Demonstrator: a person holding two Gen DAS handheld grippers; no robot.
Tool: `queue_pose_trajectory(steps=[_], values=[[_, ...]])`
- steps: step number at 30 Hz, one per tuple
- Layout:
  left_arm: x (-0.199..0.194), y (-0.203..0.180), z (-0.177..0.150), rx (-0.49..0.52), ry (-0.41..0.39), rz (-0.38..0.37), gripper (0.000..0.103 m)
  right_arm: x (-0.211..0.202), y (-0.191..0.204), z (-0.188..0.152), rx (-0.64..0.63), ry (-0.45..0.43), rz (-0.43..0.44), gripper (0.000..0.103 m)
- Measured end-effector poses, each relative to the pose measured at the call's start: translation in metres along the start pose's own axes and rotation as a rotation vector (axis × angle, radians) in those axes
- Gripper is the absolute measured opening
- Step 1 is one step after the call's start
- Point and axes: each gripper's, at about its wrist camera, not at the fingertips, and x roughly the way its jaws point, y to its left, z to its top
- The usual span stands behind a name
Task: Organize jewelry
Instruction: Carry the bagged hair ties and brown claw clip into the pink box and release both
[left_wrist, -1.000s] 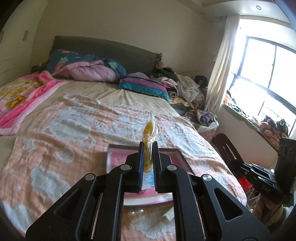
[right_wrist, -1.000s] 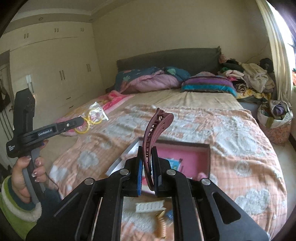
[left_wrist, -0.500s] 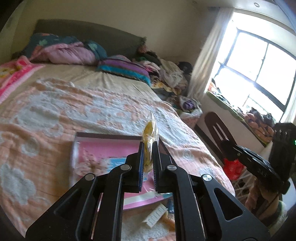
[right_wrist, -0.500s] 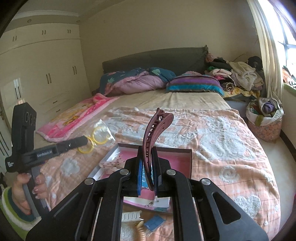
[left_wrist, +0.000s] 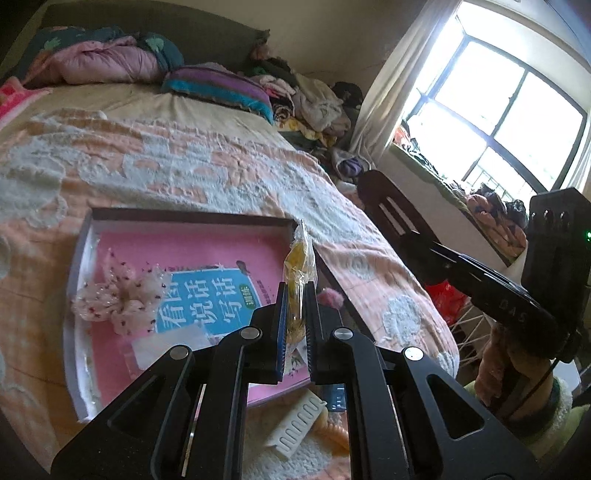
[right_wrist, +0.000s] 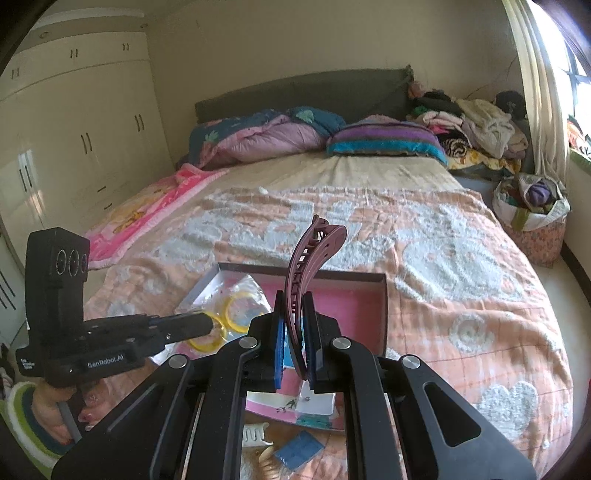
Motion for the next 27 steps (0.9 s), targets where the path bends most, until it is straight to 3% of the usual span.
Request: queue_pose_trajectory(steps=[14,27], values=[[0.041,0.016,-0.014,-0.015,0.104,0.028,0.003,0.046,-0.014,-0.021,0.008,0.087,-0.038,0.009],[0.052,0.035,-0.022,-0.057,0.172,0.08,0.003,0.078,-0.017,-0.039,0.011,0.153,-0.039,0.009]])
